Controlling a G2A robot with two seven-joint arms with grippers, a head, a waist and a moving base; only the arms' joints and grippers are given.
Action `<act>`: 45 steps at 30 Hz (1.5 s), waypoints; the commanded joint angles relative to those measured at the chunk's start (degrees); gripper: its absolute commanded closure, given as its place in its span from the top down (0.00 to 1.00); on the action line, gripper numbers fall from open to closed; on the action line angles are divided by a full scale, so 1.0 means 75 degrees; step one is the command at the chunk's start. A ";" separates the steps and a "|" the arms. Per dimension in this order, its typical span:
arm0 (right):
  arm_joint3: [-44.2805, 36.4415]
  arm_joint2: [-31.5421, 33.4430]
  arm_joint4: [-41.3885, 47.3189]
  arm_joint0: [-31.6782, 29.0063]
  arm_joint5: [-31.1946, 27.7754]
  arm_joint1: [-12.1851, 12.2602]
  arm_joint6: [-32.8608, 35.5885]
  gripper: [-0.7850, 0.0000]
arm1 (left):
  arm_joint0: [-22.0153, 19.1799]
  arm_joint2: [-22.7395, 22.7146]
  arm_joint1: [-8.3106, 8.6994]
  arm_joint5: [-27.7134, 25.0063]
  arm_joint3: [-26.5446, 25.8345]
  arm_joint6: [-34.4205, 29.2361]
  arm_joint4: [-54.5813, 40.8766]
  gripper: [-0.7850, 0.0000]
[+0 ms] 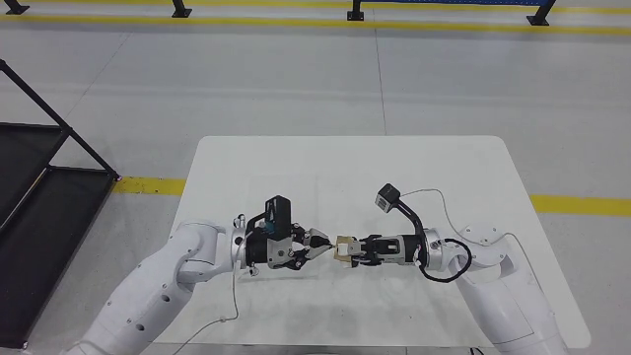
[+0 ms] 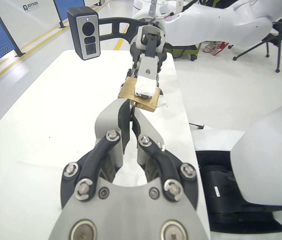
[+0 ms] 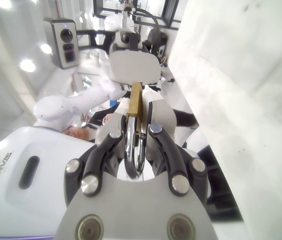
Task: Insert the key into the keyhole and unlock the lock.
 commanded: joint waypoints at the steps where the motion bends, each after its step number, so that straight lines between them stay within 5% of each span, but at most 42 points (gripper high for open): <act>1: 0.0000 0.0000 0.0000 0.0000 0.0000 0.0000 0.0000 0.00 | -0.0001 0.0011 -0.0008 0.0002 -0.0009 0.0101 0.0152 0.00; 28: 0.0000 0.0000 0.0000 0.0000 0.0000 0.0000 0.0000 0.00 | 0.0261 0.0032 -0.0041 0.0402 -0.0392 0.0628 0.1354 0.00; 29: 0.0000 0.0000 0.0000 0.0000 0.0000 0.0000 0.0000 0.00 | 0.0277 0.0011 -0.0039 0.0412 -0.0394 0.0634 0.1333 0.09; 30: 0.0000 0.0000 0.0000 0.0000 0.0000 0.0000 0.0000 0.00 | 0.0297 -0.0023 -0.0036 0.0441 -0.0389 0.0639 0.1309 0.61; 31: 0.0000 0.0000 0.0000 0.0000 0.0000 0.0000 0.0000 0.00 | 0.0323 -0.0059 -0.0032 0.0457 -0.0385 0.0651 0.1269 1.00; 45: 0.0000 0.0000 0.0000 0.0000 0.0000 0.0000 0.0000 0.00 | 0.1024 -0.1360 0.0129 0.0621 -0.0070 0.0850 0.0553 1.00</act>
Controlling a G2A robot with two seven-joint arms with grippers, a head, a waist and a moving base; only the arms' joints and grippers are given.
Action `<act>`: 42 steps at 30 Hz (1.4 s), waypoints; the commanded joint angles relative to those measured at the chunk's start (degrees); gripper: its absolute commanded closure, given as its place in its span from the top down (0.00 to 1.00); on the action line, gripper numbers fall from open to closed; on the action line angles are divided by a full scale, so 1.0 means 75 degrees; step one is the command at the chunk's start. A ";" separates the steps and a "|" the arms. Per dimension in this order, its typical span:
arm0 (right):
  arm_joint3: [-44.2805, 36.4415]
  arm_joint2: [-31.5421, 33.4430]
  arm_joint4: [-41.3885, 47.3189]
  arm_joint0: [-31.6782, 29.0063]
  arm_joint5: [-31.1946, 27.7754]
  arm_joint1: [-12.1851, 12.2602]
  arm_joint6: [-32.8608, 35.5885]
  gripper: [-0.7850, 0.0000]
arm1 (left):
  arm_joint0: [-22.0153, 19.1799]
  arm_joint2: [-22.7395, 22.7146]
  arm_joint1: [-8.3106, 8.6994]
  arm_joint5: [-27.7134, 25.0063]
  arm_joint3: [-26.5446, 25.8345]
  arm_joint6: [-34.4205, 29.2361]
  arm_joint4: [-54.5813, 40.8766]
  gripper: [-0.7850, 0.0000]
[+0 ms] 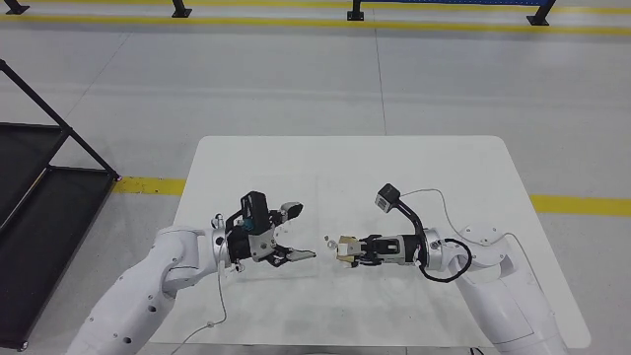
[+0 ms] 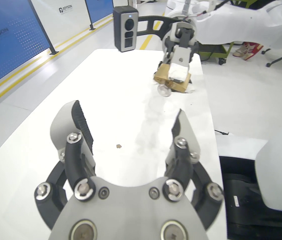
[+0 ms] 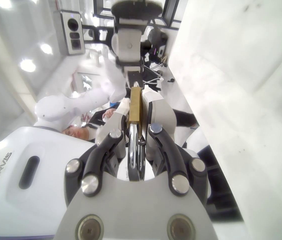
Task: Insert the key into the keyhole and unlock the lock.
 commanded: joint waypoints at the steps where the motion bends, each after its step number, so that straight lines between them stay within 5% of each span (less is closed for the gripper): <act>1: 0.0000 0.0000 0.0000 0.0000 0.0000 0.0000 0.0000 0.00 | 0.0136 -0.0282 0.0032 -0.0001 0.0067 0.0008 -0.0151 1.00; 7: 0.0000 0.0000 0.0000 0.0000 0.0000 0.0000 0.0000 0.00 | 0.0477 -0.0889 0.0109 -0.0269 0.0313 -0.0151 -0.0901 1.00; 15: 0.0023 -0.0016 -0.0166 0.0001 0.0079 0.0004 -0.0151 0.00 | 0.0477 -0.0889 0.0109 -0.0269 0.0313 -0.0151 -0.0901 1.00; 26: 0.0730 -0.1560 -0.2928 0.1183 0.2200 -0.0204 -0.2082 0.00 | 0.0477 -0.0889 0.0109 -0.0269 0.0313 -0.0151 -0.0901 1.00; 42: 0.1472 -0.2247 -0.3673 0.1720 0.3764 -0.0377 -0.2770 0.00 | 0.0477 -0.0889 0.0109 -0.0269 0.0313 -0.0151 -0.0901 1.00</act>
